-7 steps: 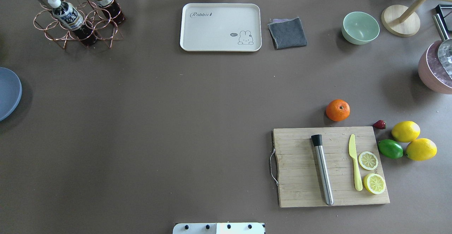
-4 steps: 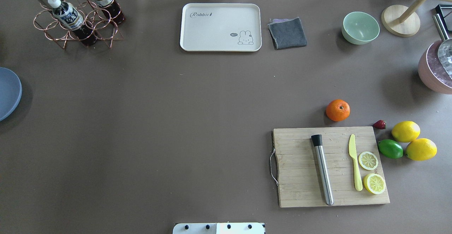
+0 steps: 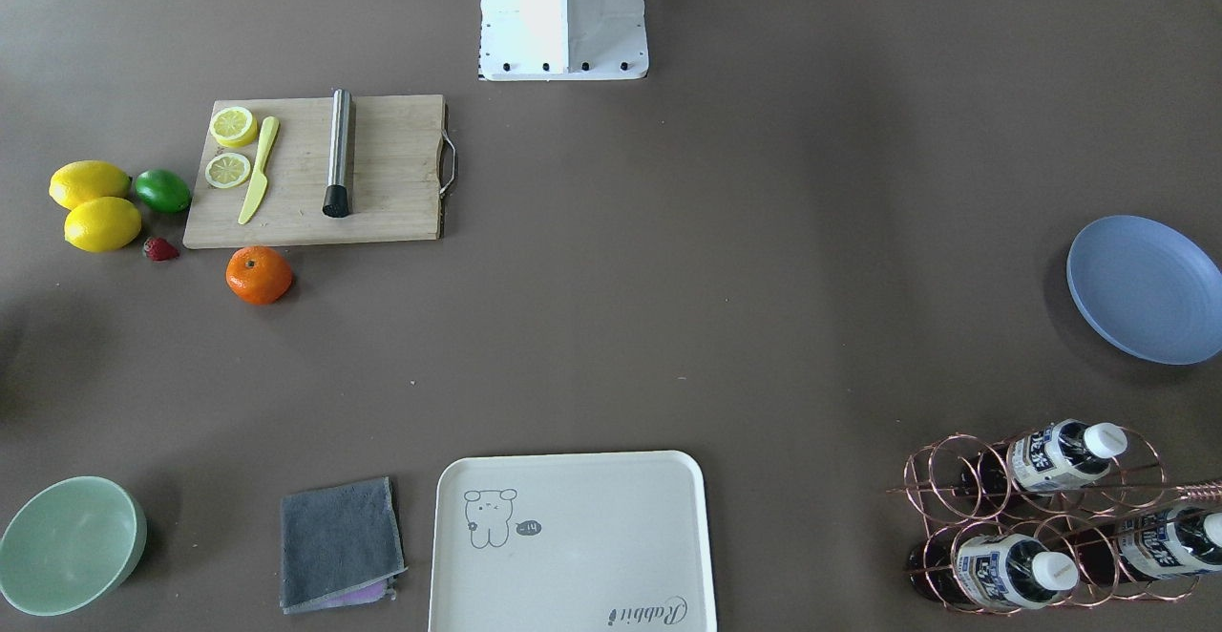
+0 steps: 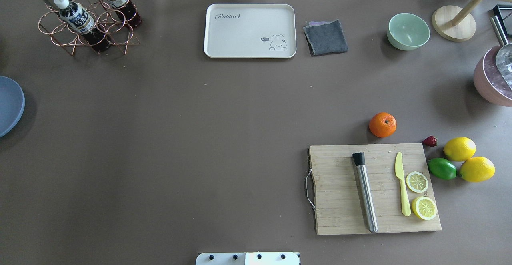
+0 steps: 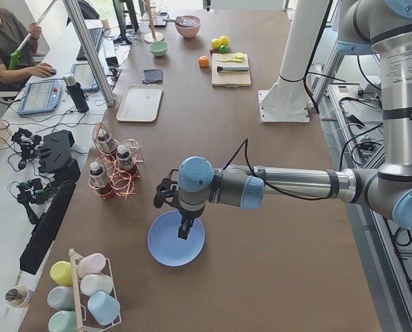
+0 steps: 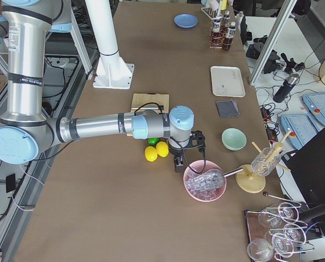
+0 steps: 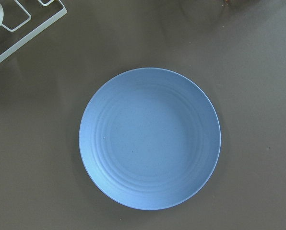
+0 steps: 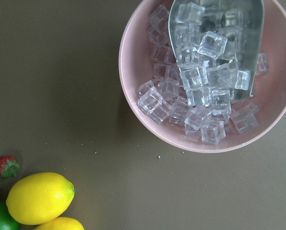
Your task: Pick orange to plate
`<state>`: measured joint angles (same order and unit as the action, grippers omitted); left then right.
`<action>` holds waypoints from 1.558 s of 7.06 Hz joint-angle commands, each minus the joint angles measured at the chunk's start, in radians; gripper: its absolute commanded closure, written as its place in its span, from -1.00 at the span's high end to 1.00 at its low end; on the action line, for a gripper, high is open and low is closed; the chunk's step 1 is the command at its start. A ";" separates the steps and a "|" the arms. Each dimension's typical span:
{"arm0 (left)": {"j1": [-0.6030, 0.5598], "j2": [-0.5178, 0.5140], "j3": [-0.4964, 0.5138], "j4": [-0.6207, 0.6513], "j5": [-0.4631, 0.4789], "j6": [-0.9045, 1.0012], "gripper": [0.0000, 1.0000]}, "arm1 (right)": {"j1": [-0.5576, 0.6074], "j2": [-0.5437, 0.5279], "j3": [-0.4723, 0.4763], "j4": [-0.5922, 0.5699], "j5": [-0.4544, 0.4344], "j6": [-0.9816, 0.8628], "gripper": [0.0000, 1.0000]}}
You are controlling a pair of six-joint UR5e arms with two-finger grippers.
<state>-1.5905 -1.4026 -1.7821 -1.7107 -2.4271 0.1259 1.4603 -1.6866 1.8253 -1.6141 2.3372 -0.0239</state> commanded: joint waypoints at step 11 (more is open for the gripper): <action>0.032 -0.184 0.364 -0.186 -0.004 -0.077 0.94 | 0.002 -0.005 -0.008 0.002 0.044 -0.005 1.00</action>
<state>-1.5675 -1.5104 -1.5967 -1.7952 -2.4327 0.0561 1.4625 -1.6994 1.8148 -1.6113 2.3793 -0.0298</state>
